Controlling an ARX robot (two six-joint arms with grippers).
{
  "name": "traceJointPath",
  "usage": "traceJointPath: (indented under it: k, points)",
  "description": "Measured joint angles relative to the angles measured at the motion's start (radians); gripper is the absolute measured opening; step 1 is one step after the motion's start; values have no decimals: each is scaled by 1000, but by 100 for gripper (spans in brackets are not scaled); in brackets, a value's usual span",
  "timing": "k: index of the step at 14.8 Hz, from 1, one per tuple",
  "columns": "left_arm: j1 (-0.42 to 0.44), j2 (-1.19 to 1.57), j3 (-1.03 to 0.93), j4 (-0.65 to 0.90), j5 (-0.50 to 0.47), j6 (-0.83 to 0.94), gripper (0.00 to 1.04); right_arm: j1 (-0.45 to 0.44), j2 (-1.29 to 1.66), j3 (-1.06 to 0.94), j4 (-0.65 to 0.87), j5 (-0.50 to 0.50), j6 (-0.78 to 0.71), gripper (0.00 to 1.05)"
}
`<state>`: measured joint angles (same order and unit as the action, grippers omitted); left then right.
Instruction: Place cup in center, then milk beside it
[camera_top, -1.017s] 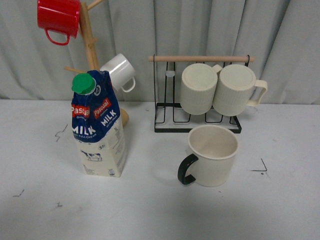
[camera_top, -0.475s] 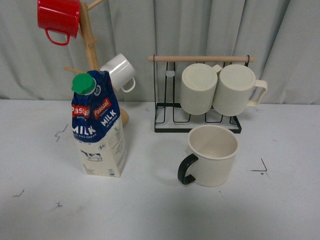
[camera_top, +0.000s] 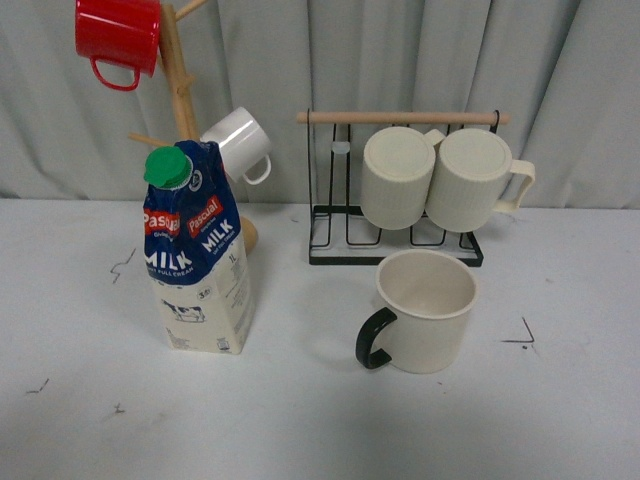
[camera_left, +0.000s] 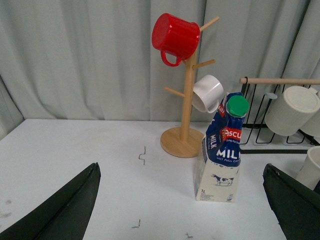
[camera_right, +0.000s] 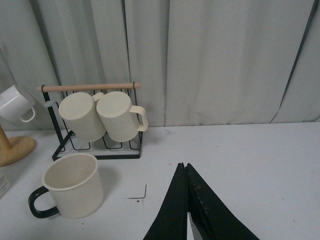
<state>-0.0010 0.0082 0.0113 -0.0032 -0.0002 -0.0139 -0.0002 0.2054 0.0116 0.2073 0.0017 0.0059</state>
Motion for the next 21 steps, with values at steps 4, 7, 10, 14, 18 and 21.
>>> traceJointPath:
  k: [4,7,10,14,18,21]
  points:
    - [0,0,0,-1,0,0,98,0,-200,0,-206,-2,0,2]
    - [0,0,0,0,0,0,98,0,-201,0,-209,-1,0,2]
    - [4,4,5,-27,11,6,98,0,-201,0,-211,-2,-1,23]
    - [-77,384,111,62,99,47,98,0,-201,0,-211,-2,-1,74]
    - [-209,926,190,473,61,25,98,0,-201,0,-211,-2,-1,98]
    - [-288,1212,267,642,22,22,98,0,-201,0,-211,-2,-1,98]
